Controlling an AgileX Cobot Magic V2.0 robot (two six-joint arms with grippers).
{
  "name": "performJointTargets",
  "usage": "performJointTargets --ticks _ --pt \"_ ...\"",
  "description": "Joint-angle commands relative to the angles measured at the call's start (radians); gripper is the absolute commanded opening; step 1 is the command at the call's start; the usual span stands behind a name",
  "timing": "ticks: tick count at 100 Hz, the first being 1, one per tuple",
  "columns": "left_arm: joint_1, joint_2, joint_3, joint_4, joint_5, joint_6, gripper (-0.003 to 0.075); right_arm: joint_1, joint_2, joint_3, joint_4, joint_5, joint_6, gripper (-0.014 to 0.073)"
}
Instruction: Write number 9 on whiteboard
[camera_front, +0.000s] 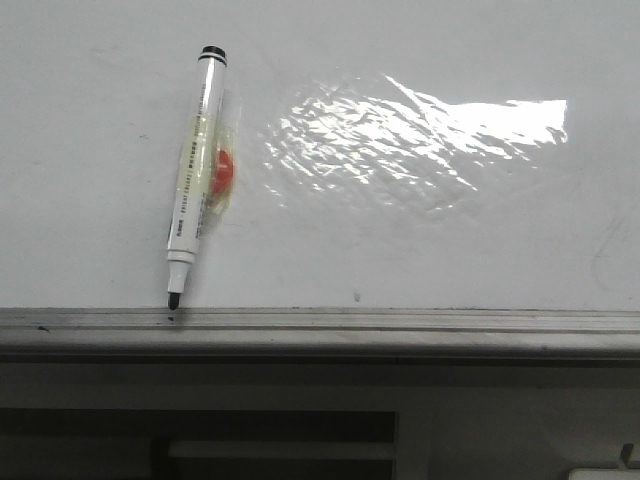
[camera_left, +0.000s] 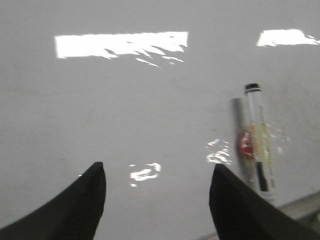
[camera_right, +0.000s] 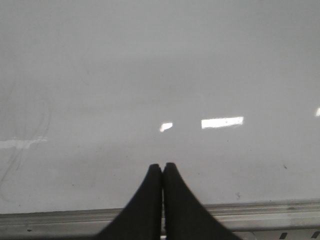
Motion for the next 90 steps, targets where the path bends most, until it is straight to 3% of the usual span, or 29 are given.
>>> performJointTargets --ticks 1,39,69,90 --pt "-0.088 0.046 -0.028 -0.011 -0.105 -0.010 0.0419 -0.002 0.018 -0.035 0.001 -0.070 -0.001 -0.0062" --pt "-0.324 0.337 -0.028 -0.011 -0.390 -0.010 0.0417 -0.002 0.018 -0.035 0.001 -0.070 -0.001 -0.0062" --pt "-0.401 0.639 -0.030 -0.072 -0.663 -0.014 0.0384 -0.002 0.018 -0.035 0.001 -0.070 -0.001 -0.0062" --pt "-0.406 0.775 -0.039 -0.129 -0.763 -0.015 0.0384 0.002 0.018 -0.035 0.001 -0.070 -0.001 -0.0062"
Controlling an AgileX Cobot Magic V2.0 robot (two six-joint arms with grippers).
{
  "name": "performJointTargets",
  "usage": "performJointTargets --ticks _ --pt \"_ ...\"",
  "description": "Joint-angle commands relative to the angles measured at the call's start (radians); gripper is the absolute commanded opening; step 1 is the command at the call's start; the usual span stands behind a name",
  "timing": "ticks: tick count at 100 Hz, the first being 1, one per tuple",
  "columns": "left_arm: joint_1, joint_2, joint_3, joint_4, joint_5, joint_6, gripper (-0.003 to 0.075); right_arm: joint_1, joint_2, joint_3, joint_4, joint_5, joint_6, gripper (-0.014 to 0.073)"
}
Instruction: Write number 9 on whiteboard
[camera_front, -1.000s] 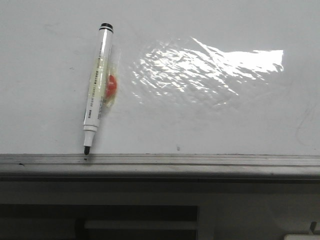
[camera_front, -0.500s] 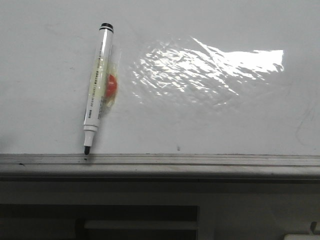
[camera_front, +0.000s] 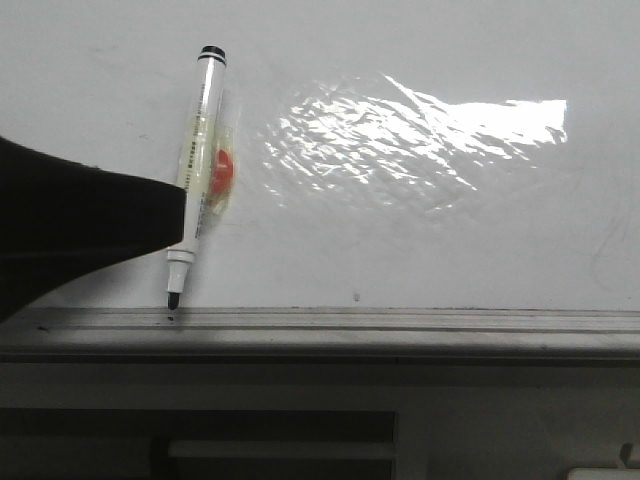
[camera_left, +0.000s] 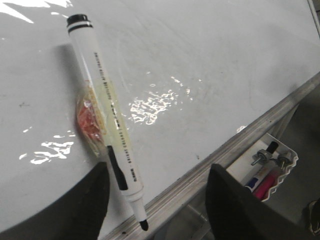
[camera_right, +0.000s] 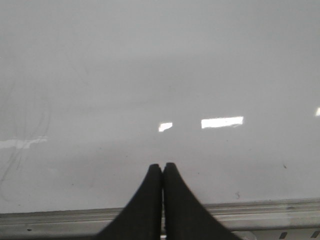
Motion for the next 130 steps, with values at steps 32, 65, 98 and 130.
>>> performJointTargets --ticks 32,65,98,130 --pt "-0.010 0.148 -0.071 -0.070 -0.136 -0.013 0.0370 0.019 0.018 -0.027 0.001 -0.068 -0.001 -0.0062" --pt "-0.010 0.200 -0.071 -0.204 -0.189 -0.013 0.0087 0.082 0.018 -0.025 0.012 -0.099 0.001 -0.0062" --pt "-0.010 0.200 -0.071 -0.134 -0.189 -0.011 -0.0020 0.245 0.023 -0.071 0.014 0.006 -0.021 -0.0062" --pt "-0.010 0.187 -0.075 0.117 -0.207 -0.011 -0.0020 0.423 0.160 -0.224 0.166 0.107 -0.237 -0.0058"
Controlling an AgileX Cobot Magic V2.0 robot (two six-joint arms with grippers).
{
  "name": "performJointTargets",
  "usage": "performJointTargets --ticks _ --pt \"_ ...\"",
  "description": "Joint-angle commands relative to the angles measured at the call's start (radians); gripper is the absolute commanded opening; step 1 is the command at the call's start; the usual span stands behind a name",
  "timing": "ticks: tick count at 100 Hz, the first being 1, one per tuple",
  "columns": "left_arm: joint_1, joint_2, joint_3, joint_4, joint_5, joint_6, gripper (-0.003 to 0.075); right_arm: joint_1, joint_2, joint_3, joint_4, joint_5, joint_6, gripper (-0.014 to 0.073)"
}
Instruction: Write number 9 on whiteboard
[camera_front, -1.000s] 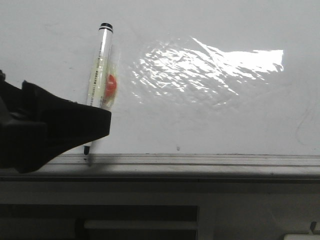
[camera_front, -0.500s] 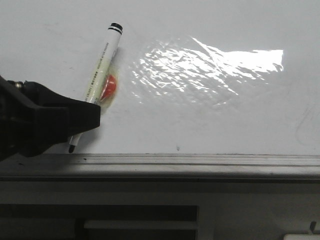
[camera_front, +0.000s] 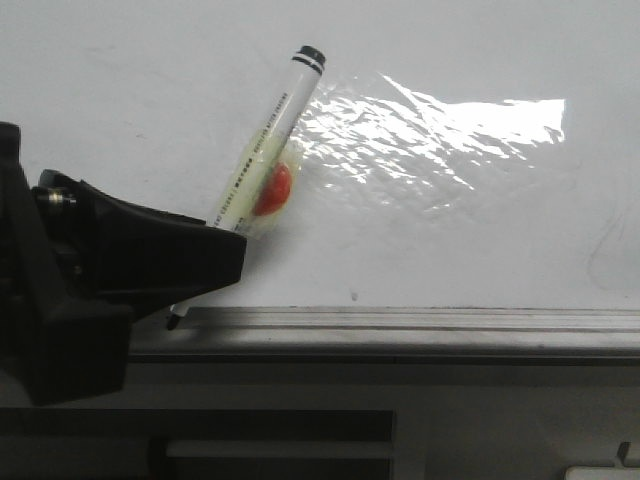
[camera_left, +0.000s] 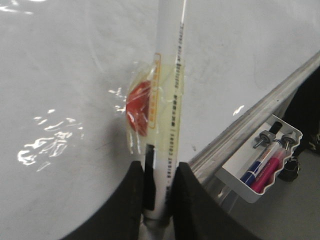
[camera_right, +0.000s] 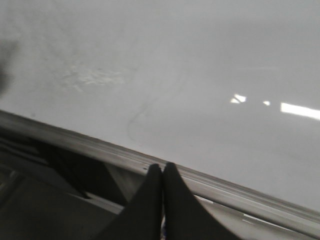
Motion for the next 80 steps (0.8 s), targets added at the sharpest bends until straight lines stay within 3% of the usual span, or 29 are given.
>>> performJointTargets --ticks 1,12,29,36,80 --pt "-0.003 -0.026 -0.027 0.039 -0.093 -0.005 -0.0020 0.043 0.065 -0.075 0.086 -0.059 -0.120 -0.0057" --pt "-0.003 -0.026 -0.047 0.126 -0.091 -0.005 -0.0020 0.102 0.143 -0.126 0.151 -0.061 -0.229 0.0014" --pt "-0.003 -0.026 -0.076 0.232 -0.085 -0.005 -0.0020 0.164 0.261 -0.193 0.151 -0.086 -0.273 0.0281" --pt "-0.003 -0.026 -0.077 0.247 -0.085 0.008 -0.0020 0.192 0.303 -0.221 0.151 -0.098 -0.273 0.0342" --pt "-0.003 -0.026 -0.077 0.336 -0.085 0.131 -0.0020 0.404 0.552 -0.344 0.151 -0.216 -0.275 0.0347"
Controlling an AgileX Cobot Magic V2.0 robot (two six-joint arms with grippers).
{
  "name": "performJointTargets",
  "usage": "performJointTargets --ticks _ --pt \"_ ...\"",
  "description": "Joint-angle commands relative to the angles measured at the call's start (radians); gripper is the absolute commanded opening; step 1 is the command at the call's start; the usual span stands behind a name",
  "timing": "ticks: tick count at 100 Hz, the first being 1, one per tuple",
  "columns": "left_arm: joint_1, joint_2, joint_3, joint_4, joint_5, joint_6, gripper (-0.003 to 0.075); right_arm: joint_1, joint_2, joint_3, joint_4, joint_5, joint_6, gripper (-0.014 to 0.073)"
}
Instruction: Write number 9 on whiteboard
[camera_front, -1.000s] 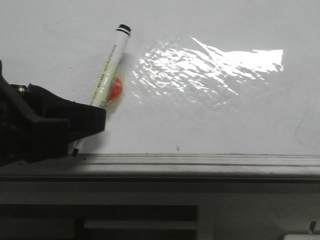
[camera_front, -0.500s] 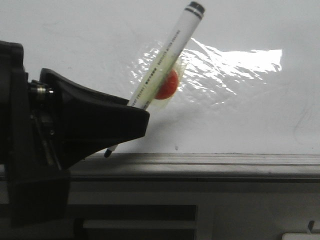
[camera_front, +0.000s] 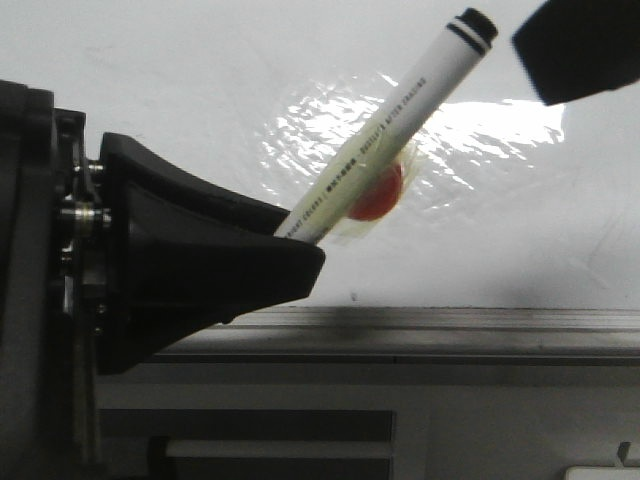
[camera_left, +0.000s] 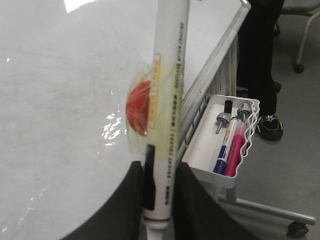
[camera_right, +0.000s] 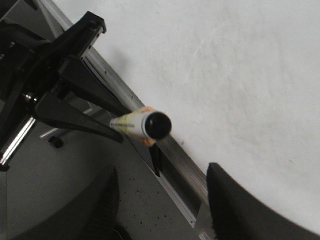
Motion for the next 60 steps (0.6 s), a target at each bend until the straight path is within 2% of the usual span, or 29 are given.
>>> performJointTargets --ticks 1,25,42,60 --pt "-0.003 -0.025 -0.028 0.005 -0.081 0.017 -0.0020 0.016 0.036 -0.045 0.008 -0.106 -0.009 0.0347" --pt "-0.003 -0.025 -0.028 0.007 -0.081 0.017 -0.0020 0.026 0.131 -0.080 0.053 -0.107 -0.009 0.0342" --pt "-0.003 -0.025 -0.028 0.007 -0.081 0.017 -0.0020 0.026 0.200 -0.105 0.118 -0.095 -0.009 0.0218" --pt "-0.003 -0.025 -0.028 0.009 -0.081 0.017 -0.0020 0.026 0.229 -0.119 0.127 -0.095 -0.009 0.0122"
